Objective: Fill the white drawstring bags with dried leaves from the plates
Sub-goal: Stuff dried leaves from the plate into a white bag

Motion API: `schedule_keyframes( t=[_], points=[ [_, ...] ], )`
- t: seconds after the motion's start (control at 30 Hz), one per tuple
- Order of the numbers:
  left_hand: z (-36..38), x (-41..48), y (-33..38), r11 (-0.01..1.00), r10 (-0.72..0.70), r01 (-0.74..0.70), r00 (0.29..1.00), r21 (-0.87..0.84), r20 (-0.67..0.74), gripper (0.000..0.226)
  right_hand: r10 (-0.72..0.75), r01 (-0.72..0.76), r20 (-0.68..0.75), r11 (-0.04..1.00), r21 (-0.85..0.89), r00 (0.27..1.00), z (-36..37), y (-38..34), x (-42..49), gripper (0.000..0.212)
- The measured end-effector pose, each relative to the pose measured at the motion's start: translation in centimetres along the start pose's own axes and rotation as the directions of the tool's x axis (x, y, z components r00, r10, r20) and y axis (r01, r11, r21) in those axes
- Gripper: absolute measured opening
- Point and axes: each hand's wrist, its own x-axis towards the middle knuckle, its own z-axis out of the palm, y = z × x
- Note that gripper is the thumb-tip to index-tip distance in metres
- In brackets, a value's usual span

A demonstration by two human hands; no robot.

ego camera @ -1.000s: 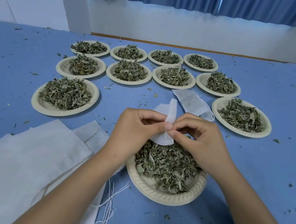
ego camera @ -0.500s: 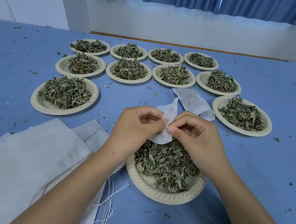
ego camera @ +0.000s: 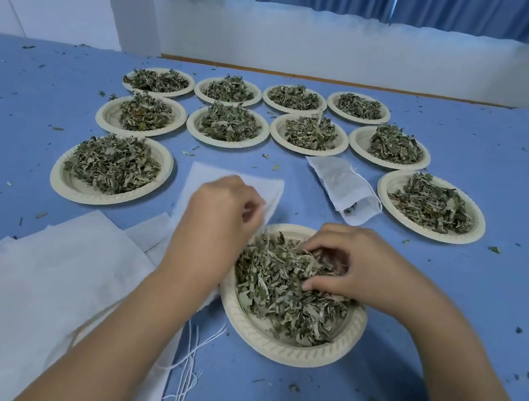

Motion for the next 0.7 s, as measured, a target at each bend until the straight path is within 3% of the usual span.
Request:
schedule_keyframes(
  t=[0.13, 0.27, 0.4, 0.6, 0.7],
  points=[
    [1.0, -0.5, 0.4, 0.974, -0.135, 0.142, 0.989, -0.176, 0.054, 0.009, -0.032, 0.038, -0.092, 0.998, 0.06, 0.995, 0.1, -0.1, 0.0, 0.022],
    [0.9, -0.5, 0.3, 0.95, -0.174, 0.177, 0.984, -0.257, 0.034, 0.016, -0.042, 0.091, -0.203, 0.967, 0.238, 0.978, -0.4, -0.1, -0.3, 0.013],
    [0.8, -0.6, 0.5, 0.91, -0.217, 0.232, 0.973, -0.345, 0.081, 0.033, -0.02, 0.158, -0.295, 0.88, 0.449, 0.955, -1.0, 0.1, -0.7, 0.021],
    [1.5, -0.8, 1.1, 0.865, -0.247, 0.29, 0.956, -0.41, 0.155, 0.024, -0.063, 0.301, -0.423, 0.797, 0.524, 0.904, -1.1, -0.2, -0.8, 0.032],
    [1.4, -0.9, 1.4, 0.85, -0.241, 0.302, 0.952, -0.431, 0.19, 0.029, -0.028, 0.363, -0.481, 0.697, 0.619, 0.876, -0.3, -0.9, -0.5, 0.034]
  ],
)
